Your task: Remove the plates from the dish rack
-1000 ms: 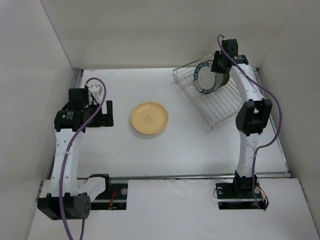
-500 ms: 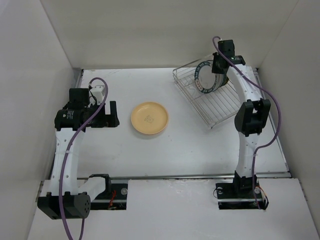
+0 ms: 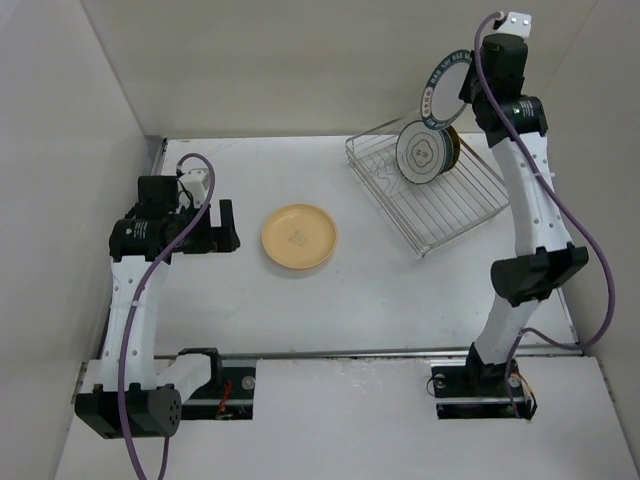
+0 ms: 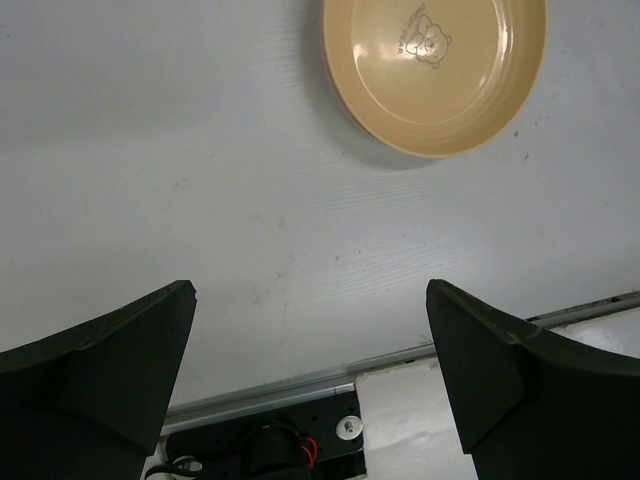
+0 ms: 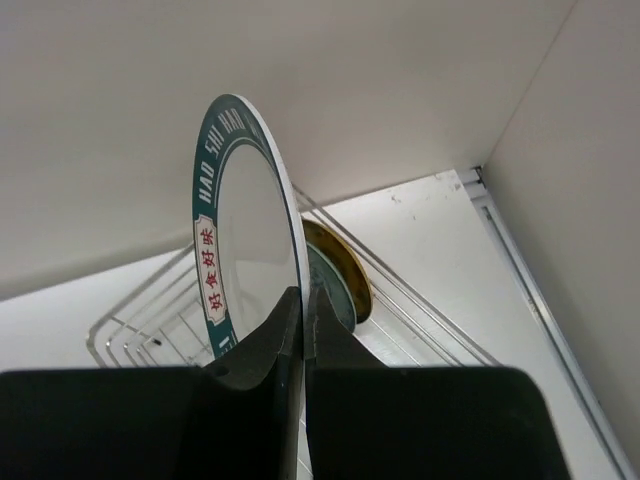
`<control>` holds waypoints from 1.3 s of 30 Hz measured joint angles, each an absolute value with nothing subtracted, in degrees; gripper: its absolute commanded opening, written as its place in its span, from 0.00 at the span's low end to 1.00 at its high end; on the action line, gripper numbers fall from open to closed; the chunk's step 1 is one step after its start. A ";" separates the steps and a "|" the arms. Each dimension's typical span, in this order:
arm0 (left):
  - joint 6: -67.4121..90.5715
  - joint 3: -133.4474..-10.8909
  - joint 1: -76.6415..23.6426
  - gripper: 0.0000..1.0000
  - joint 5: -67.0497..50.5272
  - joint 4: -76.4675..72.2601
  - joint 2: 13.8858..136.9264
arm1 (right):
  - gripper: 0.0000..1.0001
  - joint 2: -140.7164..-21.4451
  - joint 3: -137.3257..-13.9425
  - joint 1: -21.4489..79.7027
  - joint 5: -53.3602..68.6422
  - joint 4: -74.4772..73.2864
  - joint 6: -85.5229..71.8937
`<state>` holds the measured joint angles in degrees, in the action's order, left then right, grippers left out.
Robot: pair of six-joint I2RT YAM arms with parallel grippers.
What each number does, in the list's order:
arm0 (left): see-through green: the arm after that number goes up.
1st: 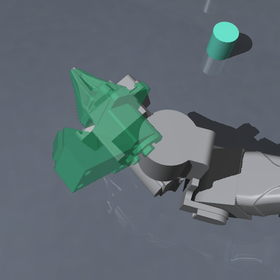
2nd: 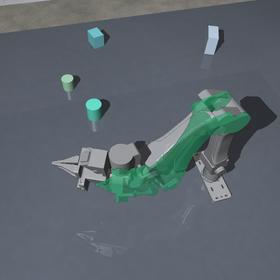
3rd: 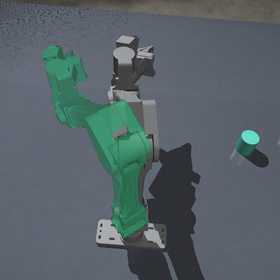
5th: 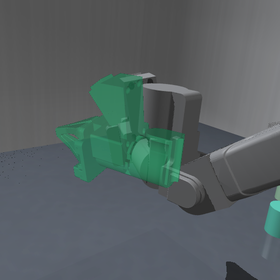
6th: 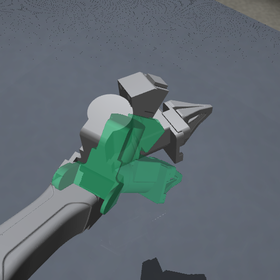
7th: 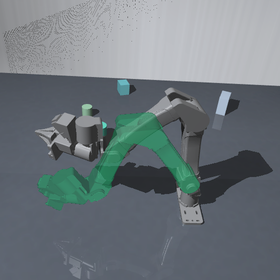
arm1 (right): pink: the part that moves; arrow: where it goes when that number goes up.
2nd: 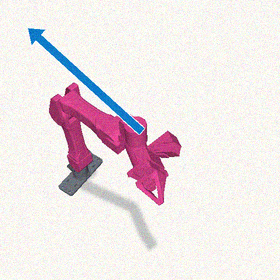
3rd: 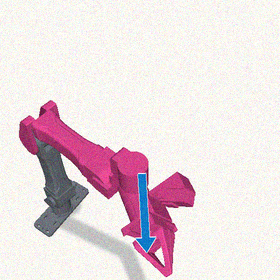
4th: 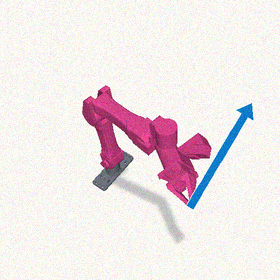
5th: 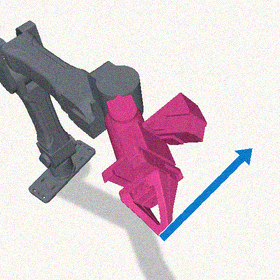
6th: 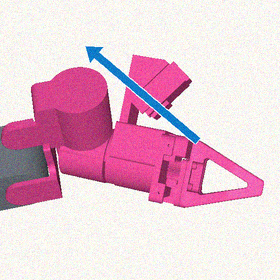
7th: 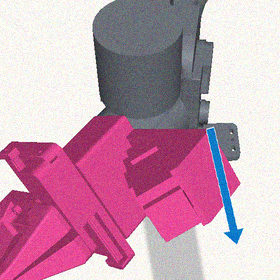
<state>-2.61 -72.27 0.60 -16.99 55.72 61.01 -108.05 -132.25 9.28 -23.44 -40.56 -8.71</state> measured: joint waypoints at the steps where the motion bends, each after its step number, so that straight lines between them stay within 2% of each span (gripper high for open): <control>1: -2.55 -72.27 0.60 1.00 -17.02 55.53 61.04 | 0.00 -106.91 -132.29 9.85 -23.73 -40.21 -8.51; 7: -2.11 -72.36 0.60 1.00 -17.80 55.11 62.19 | 0.00 -105.14 -131.74 13.98 -17.82 -40.14 -8.38; 17: 0.23 -75.79 0.60 1.00 -25.19 50.19 67.37 | 0.00 -107.07 -114.15 23.31 20.64 -31.94 -11.86; 20: 1.58 -76.14 0.60 0.95 -29.74 47.27 71.13 | 0.00 -111.90 -113.54 27.46 29.30 -28.34 -13.52; 25: 1.85 -75.20 0.62 0.95 -34.72 42.39 78.83 | 0.00 -116.64 -112.44 30.70 38.09 -23.42 -17.02; 29: 1.91 -72.79 0.60 0.94 -34.92 38.76 80.31 | 0.00 -116.73 -110.91 29.95 41.17 -19.86 -18.48; 31: 2.13 -72.40 0.60 0.89 -34.92 37.39 80.34 | 0.00 -116.73 -110.45 29.65 42.22 -18.46 -19.00; 35: 3.38 -72.36 0.60 0.73 -35.88 34.46 80.97 | 0.00 -116.73 -109.93 29.34 43.88 -17.23 -19.53; 36: 3.68 -72.36 0.60 0.61 -36.40 33.98 81.41 | 0.00 -116.73 -109.89 29.41 44.31 -16.99 -19.55; 38: 4.32 -72.36 0.62 0.47 -38.02 33.26 82.50 | 0.00 -116.73 -109.86 29.67 44.95 -16.45 -19.70; 39: 4.62 -72.36 0.62 0.33 -39.09 33.04 83.07 | 0.00 -116.73 -109.82 29.78 44.97 -16.21 -19.68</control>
<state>4.62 -72.36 0.62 -39.09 33.04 83.07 -116.73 -109.82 29.78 44.97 -16.21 -19.68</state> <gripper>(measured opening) 0.494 0.032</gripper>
